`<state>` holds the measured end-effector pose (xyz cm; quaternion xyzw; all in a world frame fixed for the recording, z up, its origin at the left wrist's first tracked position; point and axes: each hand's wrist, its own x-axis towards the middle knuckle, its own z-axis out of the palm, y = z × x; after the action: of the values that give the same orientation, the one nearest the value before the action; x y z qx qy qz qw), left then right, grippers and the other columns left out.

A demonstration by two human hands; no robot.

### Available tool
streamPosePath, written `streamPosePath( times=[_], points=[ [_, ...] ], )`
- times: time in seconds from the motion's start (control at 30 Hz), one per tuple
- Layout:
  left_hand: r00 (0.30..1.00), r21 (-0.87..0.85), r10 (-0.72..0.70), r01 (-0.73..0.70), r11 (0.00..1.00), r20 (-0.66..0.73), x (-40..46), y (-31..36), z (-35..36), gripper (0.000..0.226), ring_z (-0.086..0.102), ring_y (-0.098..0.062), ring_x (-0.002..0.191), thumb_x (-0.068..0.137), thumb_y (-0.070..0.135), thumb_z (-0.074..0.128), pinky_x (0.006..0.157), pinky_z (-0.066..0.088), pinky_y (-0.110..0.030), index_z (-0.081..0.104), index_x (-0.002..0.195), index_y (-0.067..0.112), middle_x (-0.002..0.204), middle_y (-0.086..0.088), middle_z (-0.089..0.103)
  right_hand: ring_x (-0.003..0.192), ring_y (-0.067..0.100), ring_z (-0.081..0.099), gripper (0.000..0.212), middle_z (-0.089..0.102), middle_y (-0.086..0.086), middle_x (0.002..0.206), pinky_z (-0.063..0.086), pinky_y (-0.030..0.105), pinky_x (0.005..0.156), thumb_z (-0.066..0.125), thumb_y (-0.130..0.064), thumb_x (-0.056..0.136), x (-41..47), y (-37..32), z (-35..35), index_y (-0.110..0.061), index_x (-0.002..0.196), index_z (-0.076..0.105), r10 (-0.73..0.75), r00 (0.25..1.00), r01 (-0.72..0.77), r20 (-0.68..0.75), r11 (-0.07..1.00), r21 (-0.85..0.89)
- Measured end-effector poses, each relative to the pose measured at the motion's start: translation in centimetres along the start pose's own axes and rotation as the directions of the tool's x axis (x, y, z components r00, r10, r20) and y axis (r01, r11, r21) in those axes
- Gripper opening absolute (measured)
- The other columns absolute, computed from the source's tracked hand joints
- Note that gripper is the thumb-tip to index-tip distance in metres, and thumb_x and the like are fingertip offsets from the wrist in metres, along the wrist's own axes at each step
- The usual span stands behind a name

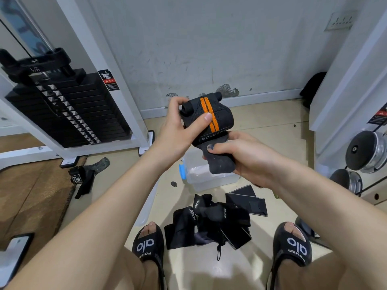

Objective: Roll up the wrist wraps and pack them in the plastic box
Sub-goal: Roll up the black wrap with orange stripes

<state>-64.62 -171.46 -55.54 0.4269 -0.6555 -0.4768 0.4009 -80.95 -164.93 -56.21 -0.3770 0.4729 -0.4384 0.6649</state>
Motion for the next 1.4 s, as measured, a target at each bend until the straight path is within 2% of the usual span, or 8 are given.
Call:
streamPosePath(
  times=[0.13,0.3,0.5,0.63,0.87,1.03,1.2,1.4],
  points=[
    [0.996,0.143,0.089,-0.092,0.985,0.031,-0.1,0.1,0.2,0.048,0.064,-0.005,0.085,0.094,0.029,0.076,0.076,0.059,-0.028,0.042,0.128,0.023,0.102,0.011,0.062,0.085,0.021,0.067,0.019,0.068,0.008,0.091,0.052,0.023,0.056,0.058,0.003,0.097,0.1,0.0,-0.1,-0.011,0.103,0.067,-0.017,1.000,0.016,-0.013,0.995,-0.096],
    [0.989,0.178,0.018,-0.045,0.983,0.149,0.0,1.0,-2.4,0.054,0.062,0.001,0.071,0.090,0.026,0.079,0.062,0.049,-0.014,0.048,0.134,0.031,0.112,-0.004,0.064,0.067,0.023,0.056,0.041,0.063,0.012,0.090,0.041,0.027,0.048,0.059,0.007,0.090,-0.2,-0.6,-1.2,-0.012,0.126,0.062,0.004,1.000,-0.005,-0.002,0.983,-0.184],
    [0.933,0.448,0.044,-0.212,0.869,0.357,-0.8,-0.9,-2.8,0.080,0.051,-0.008,0.122,0.084,0.035,0.084,0.102,0.044,-0.020,0.037,0.148,0.046,0.129,0.008,0.053,0.077,0.022,0.063,0.034,0.070,0.018,0.102,0.049,0.025,0.052,0.058,0.003,0.090,0.1,-0.2,-0.7,-0.017,0.117,0.066,0.012,0.998,-0.033,-0.056,0.920,-0.391],
    [0.946,0.566,0.101,-0.267,0.780,0.307,-0.7,-1.4,-2.5,0.068,0.040,-0.005,0.116,0.086,0.046,0.077,0.085,0.037,-0.007,0.035,0.137,0.031,0.131,0.010,0.033,0.079,0.021,0.061,0.032,0.068,0.008,0.092,0.048,0.027,0.060,0.058,0.001,0.088,0.4,-0.6,-1.1,-0.014,0.115,0.069,0.039,0.998,-0.058,-0.059,0.929,-0.366],
    [0.895,0.589,0.233,-0.429,0.685,0.381,-0.8,-1.3,-1.8,0.050,0.050,-0.011,0.112,0.097,0.049,0.061,0.086,0.053,-0.042,0.042,0.137,0.026,0.139,0.010,0.032,0.083,0.025,0.060,0.030,0.065,0.014,0.092,0.047,0.035,0.068,0.060,-0.005,0.086,0.8,-0.8,-1.5,-0.002,0.115,0.065,0.011,0.998,-0.034,-0.068,0.938,-0.345],
    [0.872,0.618,0.112,-0.423,0.663,0.477,-0.8,-1.7,-2.5,0.098,0.054,-0.019,0.111,0.064,0.074,0.073,0.086,0.055,-0.045,0.031,0.143,0.034,0.137,0.013,0.030,0.078,0.020,0.057,0.019,0.062,0.011,0.087,0.044,0.028,0.061,0.056,-0.003,0.093,0.4,-0.7,-1.3,-0.012,0.103,0.068,0.060,0.998,-0.062,-0.017,0.937,-0.343],
    [0.871,0.748,0.157,-0.481,0.457,0.465,-0.9,-0.9,-2.1,0.109,0.060,-0.024,0.099,0.058,0.065,0.084,0.066,0.047,-0.036,0.027,0.147,0.041,0.142,0.012,0.031,0.078,0.017,0.059,0.020,0.065,0.008,0.087,0.048,0.023,0.060,0.055,-0.003,0.094,0.6,-0.7,-1.4,-0.014,0.104,0.070,0.058,0.998,-0.059,-0.012,0.946,-0.318],
    [0.874,0.841,0.200,-0.482,0.245,0.442,-1.1,-0.7,-1.4,0.080,0.059,-0.025,0.095,0.070,0.054,0.073,0.057,0.045,-0.035,0.037,0.140,0.043,0.129,0.015,0.045,0.068,0.015,0.060,0.018,0.065,0.007,0.083,0.049,0.023,0.055,0.055,0.000,0.094,1.0,-0.2,-1.2,-0.011,0.100,0.068,0.066,0.998,-0.056,0.018,0.938,-0.343]
  ],
)
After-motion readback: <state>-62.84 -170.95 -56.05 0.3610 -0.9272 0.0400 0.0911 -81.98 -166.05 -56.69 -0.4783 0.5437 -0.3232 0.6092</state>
